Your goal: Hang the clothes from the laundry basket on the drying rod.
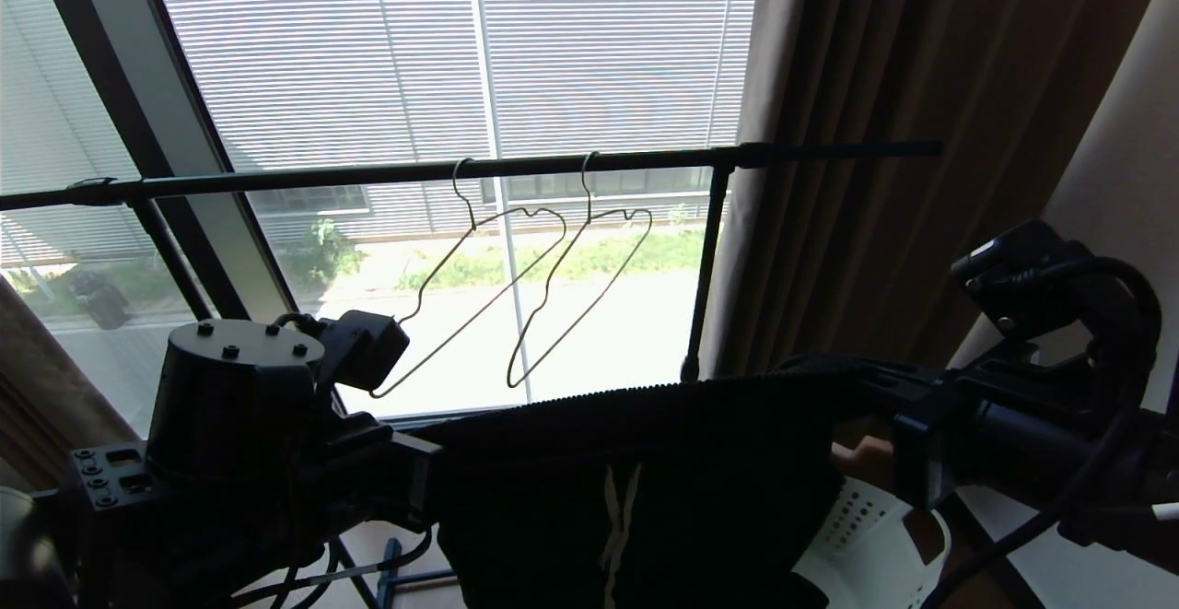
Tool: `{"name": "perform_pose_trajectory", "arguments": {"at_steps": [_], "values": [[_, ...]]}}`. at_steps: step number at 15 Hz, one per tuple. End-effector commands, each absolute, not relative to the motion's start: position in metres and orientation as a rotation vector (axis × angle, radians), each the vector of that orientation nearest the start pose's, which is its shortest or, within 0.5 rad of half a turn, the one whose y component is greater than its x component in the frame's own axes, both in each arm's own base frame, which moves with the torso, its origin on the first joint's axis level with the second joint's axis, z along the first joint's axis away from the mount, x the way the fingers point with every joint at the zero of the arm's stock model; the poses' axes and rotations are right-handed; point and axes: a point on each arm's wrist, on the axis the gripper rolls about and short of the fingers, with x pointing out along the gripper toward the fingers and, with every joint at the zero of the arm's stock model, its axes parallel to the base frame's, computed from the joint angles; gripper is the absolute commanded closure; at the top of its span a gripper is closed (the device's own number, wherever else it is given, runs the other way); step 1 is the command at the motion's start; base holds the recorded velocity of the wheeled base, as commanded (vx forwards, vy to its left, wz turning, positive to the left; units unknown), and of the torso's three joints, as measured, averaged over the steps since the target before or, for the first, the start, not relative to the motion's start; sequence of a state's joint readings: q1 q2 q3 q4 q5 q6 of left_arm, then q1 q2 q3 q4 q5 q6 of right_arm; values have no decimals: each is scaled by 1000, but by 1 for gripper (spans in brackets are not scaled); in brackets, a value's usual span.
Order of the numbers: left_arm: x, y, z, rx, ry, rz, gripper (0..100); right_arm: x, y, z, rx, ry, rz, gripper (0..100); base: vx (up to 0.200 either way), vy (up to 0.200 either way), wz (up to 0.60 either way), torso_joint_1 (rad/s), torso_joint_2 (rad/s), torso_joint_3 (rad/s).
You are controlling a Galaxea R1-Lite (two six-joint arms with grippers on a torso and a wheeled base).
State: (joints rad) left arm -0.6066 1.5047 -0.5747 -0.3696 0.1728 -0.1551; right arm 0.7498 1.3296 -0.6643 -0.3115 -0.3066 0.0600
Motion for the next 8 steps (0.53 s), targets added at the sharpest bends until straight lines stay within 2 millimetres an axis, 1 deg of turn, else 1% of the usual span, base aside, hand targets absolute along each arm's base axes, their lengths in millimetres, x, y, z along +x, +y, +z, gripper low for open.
{"name": "perform_pose_trajectory", "arguments": {"at_steps": [1,2,3,5,6,7,8], "values": [[193,-130,153,65,551,-383,100,166,145,195,-130,375,423,100,0,0,0,0,0,0],[192,-129,155,74,574,-382,100,169,148,194,-110,376,417,100,0,0,0,0,0,0],[188,-127,162,84,594,-393,100,171,150,195,-97,353,417,100,0,0,0,0,0,0],[178,-119,185,68,651,-477,100,184,162,191,-95,339,410,100,0,0,0,0,0,0],[172,-116,194,61,661,-505,100,188,166,190,-98,338,406,100,0,0,0,0,0,0],[169,-115,203,62,665,-511,100,190,168,191,-123,331,412,100,0,0,0,0,0,0],[170,-114,207,65,673,-507,100,191,169,193,-139,317,417,100,0,0,0,0,0,0]]}}
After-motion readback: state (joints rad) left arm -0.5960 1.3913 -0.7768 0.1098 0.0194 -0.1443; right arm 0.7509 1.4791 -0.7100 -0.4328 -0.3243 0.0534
